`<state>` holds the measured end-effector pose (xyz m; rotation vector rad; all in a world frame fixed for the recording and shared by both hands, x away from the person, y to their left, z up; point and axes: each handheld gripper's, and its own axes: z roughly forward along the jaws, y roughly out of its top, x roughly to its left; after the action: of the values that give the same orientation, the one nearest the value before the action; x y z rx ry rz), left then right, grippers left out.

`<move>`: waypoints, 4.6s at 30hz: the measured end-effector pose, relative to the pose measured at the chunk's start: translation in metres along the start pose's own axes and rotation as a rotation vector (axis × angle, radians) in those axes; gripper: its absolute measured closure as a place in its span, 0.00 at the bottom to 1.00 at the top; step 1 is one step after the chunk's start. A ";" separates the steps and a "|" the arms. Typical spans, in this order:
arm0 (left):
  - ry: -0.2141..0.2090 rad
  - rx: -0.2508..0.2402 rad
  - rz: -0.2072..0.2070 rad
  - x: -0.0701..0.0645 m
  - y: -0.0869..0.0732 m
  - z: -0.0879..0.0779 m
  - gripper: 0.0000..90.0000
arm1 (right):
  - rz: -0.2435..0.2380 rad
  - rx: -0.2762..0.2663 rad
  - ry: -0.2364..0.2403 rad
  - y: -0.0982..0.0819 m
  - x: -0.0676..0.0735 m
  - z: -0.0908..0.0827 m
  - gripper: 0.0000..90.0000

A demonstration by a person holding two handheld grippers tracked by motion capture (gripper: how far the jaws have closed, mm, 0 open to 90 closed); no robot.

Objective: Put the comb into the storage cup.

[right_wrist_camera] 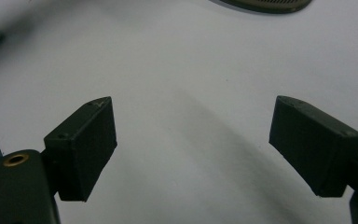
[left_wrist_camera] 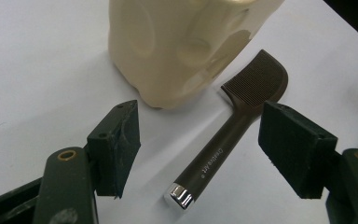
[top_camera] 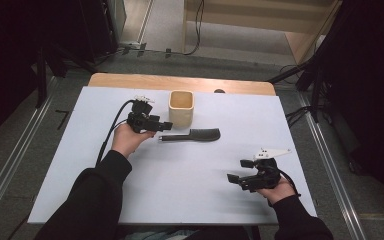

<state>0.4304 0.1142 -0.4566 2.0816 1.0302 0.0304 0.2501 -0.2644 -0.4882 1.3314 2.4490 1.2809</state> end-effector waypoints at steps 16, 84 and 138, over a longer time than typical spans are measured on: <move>0.027 0.056 0.105 -0.010 -0.011 0.018 0.94 | -0.004 -0.006 0.000 0.000 0.001 -0.001 0.15; -0.045 0.081 0.027 -0.018 -0.034 0.017 0.72 | -0.010 -0.005 0.004 0.000 0.002 -0.003 0.15; -0.177 0.009 0.076 -0.039 -0.104 -0.092 0.30 | -0.022 -0.001 -0.003 0.000 0.004 0.000 0.15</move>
<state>0.3044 0.1838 -0.4516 2.0892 0.8453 -0.1184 0.2471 -0.2614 -0.4869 1.3013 2.4542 1.2737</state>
